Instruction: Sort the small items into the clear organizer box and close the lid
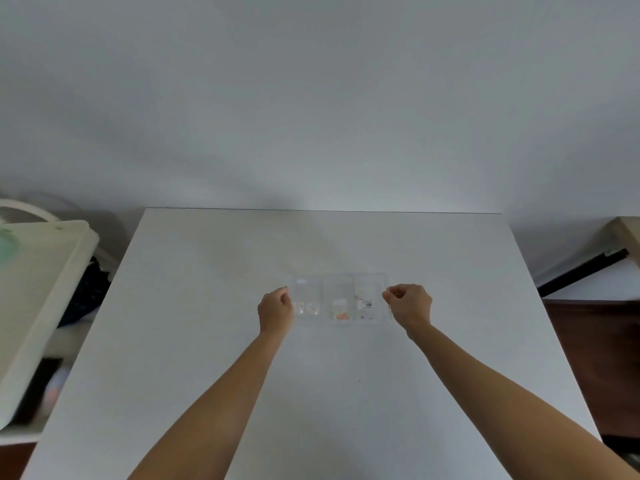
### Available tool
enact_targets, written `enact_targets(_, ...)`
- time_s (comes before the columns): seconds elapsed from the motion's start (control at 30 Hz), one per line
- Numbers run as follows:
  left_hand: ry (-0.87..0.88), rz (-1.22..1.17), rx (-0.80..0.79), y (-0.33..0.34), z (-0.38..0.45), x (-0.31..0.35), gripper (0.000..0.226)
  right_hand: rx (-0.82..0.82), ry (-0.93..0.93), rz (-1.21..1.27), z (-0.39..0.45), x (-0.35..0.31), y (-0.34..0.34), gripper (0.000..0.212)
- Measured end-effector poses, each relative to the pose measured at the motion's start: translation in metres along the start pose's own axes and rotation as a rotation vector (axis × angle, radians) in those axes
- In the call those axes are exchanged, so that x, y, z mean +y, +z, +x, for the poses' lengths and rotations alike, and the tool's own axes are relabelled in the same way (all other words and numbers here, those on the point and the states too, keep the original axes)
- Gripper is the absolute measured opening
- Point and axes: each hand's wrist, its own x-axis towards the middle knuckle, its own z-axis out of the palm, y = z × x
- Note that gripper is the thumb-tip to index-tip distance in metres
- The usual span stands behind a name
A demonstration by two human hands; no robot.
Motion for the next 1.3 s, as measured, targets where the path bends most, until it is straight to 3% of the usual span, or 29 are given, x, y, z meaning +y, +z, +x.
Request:
enact_targets(0.3,0.031,0.037,-0.042,0.000,0.007,-0.003,0.034,0.001,0.020,-0.014,0.006,0.001,0.003,0.015)
enact_targets(0.57,0.028,0.049,-0.068,-0.004,0.011,0.000,0.049,-0.004,0.045,-0.033,0.010,0.002,0.006,0.017)
enact_targets(0.8,-0.012,0.053,-0.053,-0.001,0.015,0.001,0.048,-0.040,0.066,-0.090,0.012,-0.001,0.006,0.021)
enact_targets(0.93,-0.040,0.021,-0.072,0.003,0.015,-0.002,0.025,-0.086,0.082,-0.136,0.012,-0.002,0.004,0.026)
enact_targets(1.07,-0.059,0.042,-0.081,0.003,0.017,-0.003,0.022,-0.142,0.168,-0.125,0.011,-0.007,0.001,0.027)
enact_targets(1.3,-0.091,0.011,-0.113,0.001,0.011,-0.001,0.035,-0.162,0.177,-0.098,0.000,-0.005,0.001,0.045)
